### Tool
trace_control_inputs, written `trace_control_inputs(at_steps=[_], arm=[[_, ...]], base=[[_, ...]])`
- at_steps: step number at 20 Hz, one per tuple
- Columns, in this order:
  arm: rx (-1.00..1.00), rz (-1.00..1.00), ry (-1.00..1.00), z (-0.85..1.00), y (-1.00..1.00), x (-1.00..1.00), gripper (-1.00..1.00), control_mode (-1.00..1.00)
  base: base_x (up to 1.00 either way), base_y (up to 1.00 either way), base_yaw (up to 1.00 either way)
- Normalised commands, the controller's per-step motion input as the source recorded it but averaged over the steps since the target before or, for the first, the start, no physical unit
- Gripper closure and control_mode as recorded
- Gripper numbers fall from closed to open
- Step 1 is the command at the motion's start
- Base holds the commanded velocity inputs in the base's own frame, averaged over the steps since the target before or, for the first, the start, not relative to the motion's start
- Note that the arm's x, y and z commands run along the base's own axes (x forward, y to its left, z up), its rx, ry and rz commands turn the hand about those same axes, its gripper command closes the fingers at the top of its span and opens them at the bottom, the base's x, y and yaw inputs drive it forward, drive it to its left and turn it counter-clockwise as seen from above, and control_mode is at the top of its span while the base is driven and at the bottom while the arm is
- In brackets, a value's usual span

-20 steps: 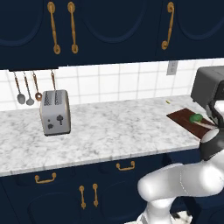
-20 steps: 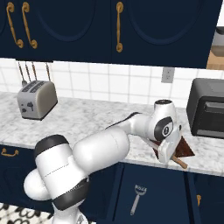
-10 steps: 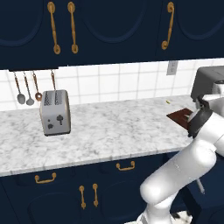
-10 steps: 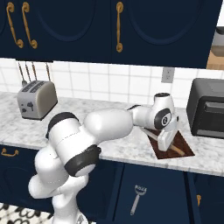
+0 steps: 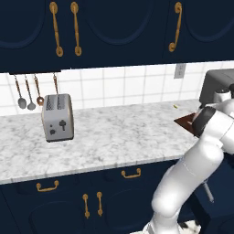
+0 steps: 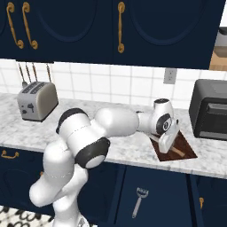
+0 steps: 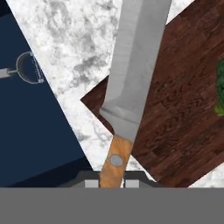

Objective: Place the appropriate cutting tool for cutting the broccoli skin on the cutting board.

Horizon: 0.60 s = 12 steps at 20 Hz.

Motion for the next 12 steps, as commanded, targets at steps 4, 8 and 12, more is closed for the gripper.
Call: trace_control_inputs(at_steps=[4,8,12], arm=[[0.00,0.00,-0.02,-0.22,-0.16,0.40,1.00,-1.00],[0.04,0.00,0.00,-0.06,-0.16,0.37,1.00,-1.00],[0.04,0.00,0.00,-0.20,-0.10,0.04,1.00,-1.00]], base=[[0.00,0.00,0.00],[0.00,0.00,0.00],[0.00,0.00,0.00]])
